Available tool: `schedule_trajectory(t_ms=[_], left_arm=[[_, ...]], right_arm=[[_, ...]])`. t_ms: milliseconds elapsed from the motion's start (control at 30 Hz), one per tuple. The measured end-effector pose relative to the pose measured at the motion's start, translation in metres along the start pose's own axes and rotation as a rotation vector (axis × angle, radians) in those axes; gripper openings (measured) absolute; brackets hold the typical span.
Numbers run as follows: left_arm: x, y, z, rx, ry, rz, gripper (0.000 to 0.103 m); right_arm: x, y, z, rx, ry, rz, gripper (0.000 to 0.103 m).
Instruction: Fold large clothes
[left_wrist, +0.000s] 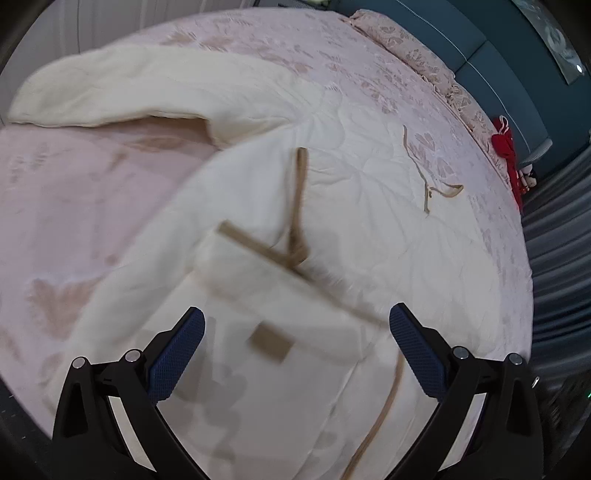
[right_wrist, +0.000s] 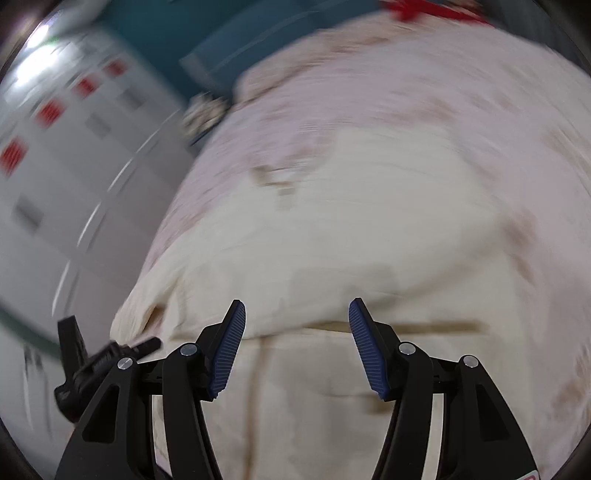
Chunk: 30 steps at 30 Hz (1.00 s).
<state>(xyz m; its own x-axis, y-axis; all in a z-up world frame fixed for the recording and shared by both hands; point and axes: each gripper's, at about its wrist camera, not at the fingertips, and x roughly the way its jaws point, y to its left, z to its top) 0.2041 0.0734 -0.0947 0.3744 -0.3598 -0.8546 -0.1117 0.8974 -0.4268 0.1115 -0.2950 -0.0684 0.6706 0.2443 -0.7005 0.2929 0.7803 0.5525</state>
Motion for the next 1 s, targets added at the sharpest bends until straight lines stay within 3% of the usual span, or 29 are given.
schedule_trajectory(t_ms=[33,133,200,233,267,300,467,567,600,633,733,800,933,1000], left_arm=[[0.010,-0.002,0.006,-0.015,0.015,-0.013,0.097],[0.033,-0.006,0.019,-0.059,0.045,-0.027,0.074],[0.040,-0.010,0.028,-0.053,0.048,-0.010,0.047],[0.041,-0.011,0.031,-0.043,0.044,-0.001,0.042],[0.040,-0.014,0.034,-0.029,0.032,0.017,0.024],[0.039,-0.020,0.040,0.007,0.013,0.047,0.013],[0.024,-0.038,0.068,0.102,-0.071,0.066,0.008],[0.013,-0.052,0.088,0.160,-0.148,0.085,0.007],[0.009,-0.057,0.094,0.180,-0.175,0.093,0.007],[0.004,-0.062,0.099,0.202,-0.205,0.097,0.007],[0.001,-0.069,0.107,0.244,-0.254,0.111,0.007],[0.016,-0.067,0.106,0.262,-0.243,0.150,0.007],[0.072,-0.049,0.091,0.271,-0.124,0.257,0.007],[0.083,-0.042,0.084,0.264,-0.107,0.267,0.007]], right_arm=[[-0.003,-0.020,0.000,0.056,-0.011,-0.003,0.059],[-0.001,-0.066,0.004,0.206,-0.037,0.031,0.059],[0.005,-0.087,0.008,0.291,-0.055,0.063,0.059],[0.010,-0.096,0.011,0.325,-0.065,0.075,0.059],[0.012,-0.102,0.014,0.345,-0.071,0.081,0.059],[0.017,-0.109,0.019,0.373,-0.084,0.095,0.059],[0.036,-0.136,0.041,0.506,-0.154,0.145,0.056],[0.048,-0.142,0.057,0.550,-0.164,0.163,0.036],[0.047,-0.140,0.060,0.543,-0.167,0.165,0.017],[0.043,-0.134,0.066,0.507,-0.184,0.150,0.010],[0.024,-0.114,0.078,0.391,-0.245,0.133,0.008],[0.021,-0.106,0.078,0.307,-0.249,0.080,0.006],[0.053,-0.116,0.072,0.240,-0.119,-0.102,0.005],[0.062,-0.119,0.069,0.200,-0.089,-0.164,0.005]])
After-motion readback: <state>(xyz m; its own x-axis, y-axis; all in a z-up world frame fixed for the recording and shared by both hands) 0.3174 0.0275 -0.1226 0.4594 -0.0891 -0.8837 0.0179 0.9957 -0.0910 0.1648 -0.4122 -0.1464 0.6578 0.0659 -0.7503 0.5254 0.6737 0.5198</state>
